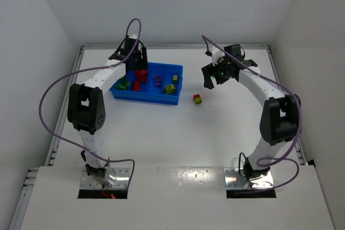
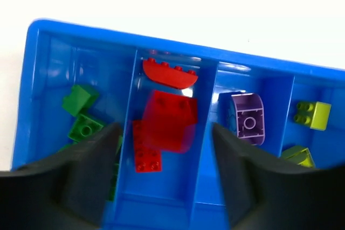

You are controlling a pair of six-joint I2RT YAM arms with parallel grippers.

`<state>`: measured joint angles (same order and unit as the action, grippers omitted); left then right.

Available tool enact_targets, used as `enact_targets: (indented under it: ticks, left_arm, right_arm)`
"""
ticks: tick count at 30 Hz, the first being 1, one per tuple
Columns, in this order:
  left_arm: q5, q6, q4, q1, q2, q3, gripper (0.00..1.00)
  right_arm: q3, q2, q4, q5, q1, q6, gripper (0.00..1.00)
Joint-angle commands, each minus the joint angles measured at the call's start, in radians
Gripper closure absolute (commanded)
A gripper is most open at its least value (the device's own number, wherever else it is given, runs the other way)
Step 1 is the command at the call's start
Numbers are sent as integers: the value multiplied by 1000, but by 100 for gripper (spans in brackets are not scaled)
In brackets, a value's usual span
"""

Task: Sort the legos into containers by color

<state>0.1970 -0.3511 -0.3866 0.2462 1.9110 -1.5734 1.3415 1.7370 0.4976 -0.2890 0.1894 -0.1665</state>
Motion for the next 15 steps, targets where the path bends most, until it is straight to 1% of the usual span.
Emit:
enact_targets:
  ticks: [1, 2, 3, 4, 5, 6, 8, 9, 10, 12, 15]
  left_arm:
    - [10, 44, 8, 18, 6, -40, 22]
    - [-1, 44, 8, 18, 6, -40, 15]
    - [-1, 44, 8, 18, 6, -40, 11]
    - [-13, 58, 8, 18, -3, -40, 10]
    - [-54, 78, 8, 18, -12, -40, 10]
    - [-94, 92, 8, 18, -12, -40, 10]
    - [-218, 153, 47, 18, -44, -40, 10]
    - [-348, 178, 67, 27, -44, -40, 12]
    - [-369, 193, 95, 42, -55, -40, 12]
    - [-369, 246, 95, 95, -41, -72, 12]
    - [-360, 274, 86, 129, -12, -129, 12]
  right_arm:
    - [16, 25, -97, 91, -33, 59, 13]
    - [48, 42, -114, 109, -50, 82, 13]
    - [71, 64, -126, 128, -50, 96, 13]
    - [103, 91, -126, 154, -65, 113, 13]
    - [181, 154, -116, 154, -85, 152, 13]
    - [220, 186, -104, 165, -96, 175, 13]
    - [298, 243, -91, 185, -125, 255, 13]
    - [309, 252, -102, 195, -125, 278, 13]
    - [309, 253, -125, 220, -136, 300, 13]
    - [335, 278, -125, 199, -136, 300, 10]
    - [403, 358, -111, 237, -136, 282, 7]
